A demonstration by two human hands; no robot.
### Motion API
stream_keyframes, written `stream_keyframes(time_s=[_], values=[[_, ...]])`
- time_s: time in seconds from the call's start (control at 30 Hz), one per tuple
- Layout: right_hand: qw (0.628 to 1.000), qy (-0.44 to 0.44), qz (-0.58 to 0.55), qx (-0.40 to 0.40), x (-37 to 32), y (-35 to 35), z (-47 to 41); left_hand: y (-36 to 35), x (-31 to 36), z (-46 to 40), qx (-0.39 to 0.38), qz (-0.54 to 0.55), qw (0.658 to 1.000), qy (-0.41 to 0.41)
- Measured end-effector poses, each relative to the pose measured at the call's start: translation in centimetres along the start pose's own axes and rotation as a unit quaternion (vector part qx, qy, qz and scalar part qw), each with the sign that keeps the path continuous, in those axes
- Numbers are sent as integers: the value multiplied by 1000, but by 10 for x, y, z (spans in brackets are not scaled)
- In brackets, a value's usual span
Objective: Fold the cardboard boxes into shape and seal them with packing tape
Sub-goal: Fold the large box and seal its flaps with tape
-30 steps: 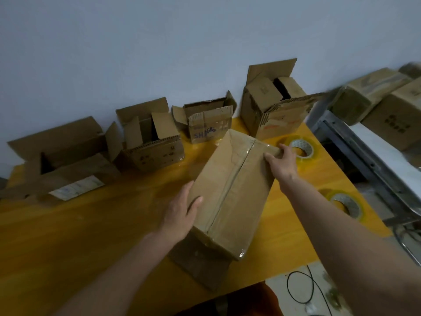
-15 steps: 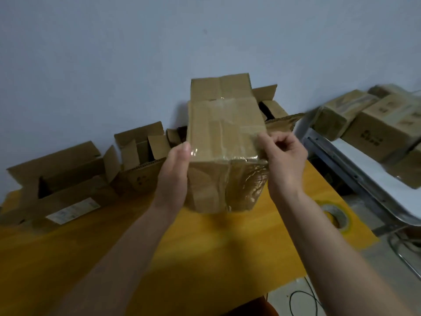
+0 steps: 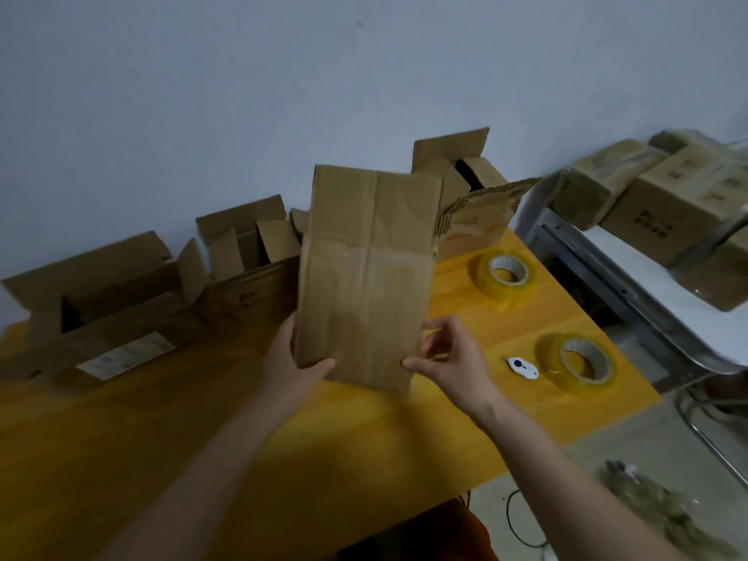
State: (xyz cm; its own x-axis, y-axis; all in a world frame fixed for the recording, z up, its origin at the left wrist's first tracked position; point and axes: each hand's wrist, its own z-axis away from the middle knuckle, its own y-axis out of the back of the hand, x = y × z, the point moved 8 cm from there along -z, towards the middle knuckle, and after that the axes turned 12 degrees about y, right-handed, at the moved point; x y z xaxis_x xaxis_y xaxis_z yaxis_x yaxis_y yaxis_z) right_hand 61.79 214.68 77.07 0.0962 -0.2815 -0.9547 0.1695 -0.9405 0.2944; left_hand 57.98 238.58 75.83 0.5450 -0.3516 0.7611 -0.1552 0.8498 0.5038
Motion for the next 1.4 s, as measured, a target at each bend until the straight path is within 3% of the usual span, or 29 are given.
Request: stream_keyframes(time_s=[0.07, 0.23, 0.4, 0.47, 0.53, 0.6, 0.67, 0.73, 0.87, 1.07, 1.17, 1.3, 1.37, 1.4], values=[[998, -16, 21, -53, 10, -18, 7, 13, -15, -1, 27, 45, 998, 40], [987, -21, 121, 100, 13, 7, -3, 22, -32, 31, 73, 202, 976, 30], [975, 19, 205, 79, 1, 6, -32, 25, -54, 81, 140, 271, 952, 35], [974, 13, 209, 89, 0, 9, -49, 17, -53, 95, 104, 272, 954, 68], [982, -43, 153, 106, 8, 15, -65, 1, -53, 98, 55, 208, 970, 114], [982, -138, 11, 132, 25, 14, -71, -8, -53, 94, 34, 167, 976, 134], [963, -197, -92, 158, 39, 10, -72, -4, -52, 85, 48, 166, 978, 117], [963, -190, -100, 165, 44, 10, -73, 18, -60, 78, 112, 170, 974, 102], [980, -155, -107, 72, 35, -26, -65, 103, -93, 79, 294, 157, 936, 112], [993, -32, -20, -116, -4, -133, -38, 208, -112, 54, 424, 137, 890, 100], [978, 0, 34, -207, -23, -178, -39, 231, -101, 31, 429, 94, 895, 81], [964, -13, 69, -257, -28, -200, -46, 228, -97, 5, 349, -36, 930, 106], [966, -4, 103, -237, -27, -191, -50, 222, -80, 12, 395, -126, 908, 67], [967, 3, 128, -220, -26, -184, -52, 213, -64, 20, 426, -166, 889, 7]])
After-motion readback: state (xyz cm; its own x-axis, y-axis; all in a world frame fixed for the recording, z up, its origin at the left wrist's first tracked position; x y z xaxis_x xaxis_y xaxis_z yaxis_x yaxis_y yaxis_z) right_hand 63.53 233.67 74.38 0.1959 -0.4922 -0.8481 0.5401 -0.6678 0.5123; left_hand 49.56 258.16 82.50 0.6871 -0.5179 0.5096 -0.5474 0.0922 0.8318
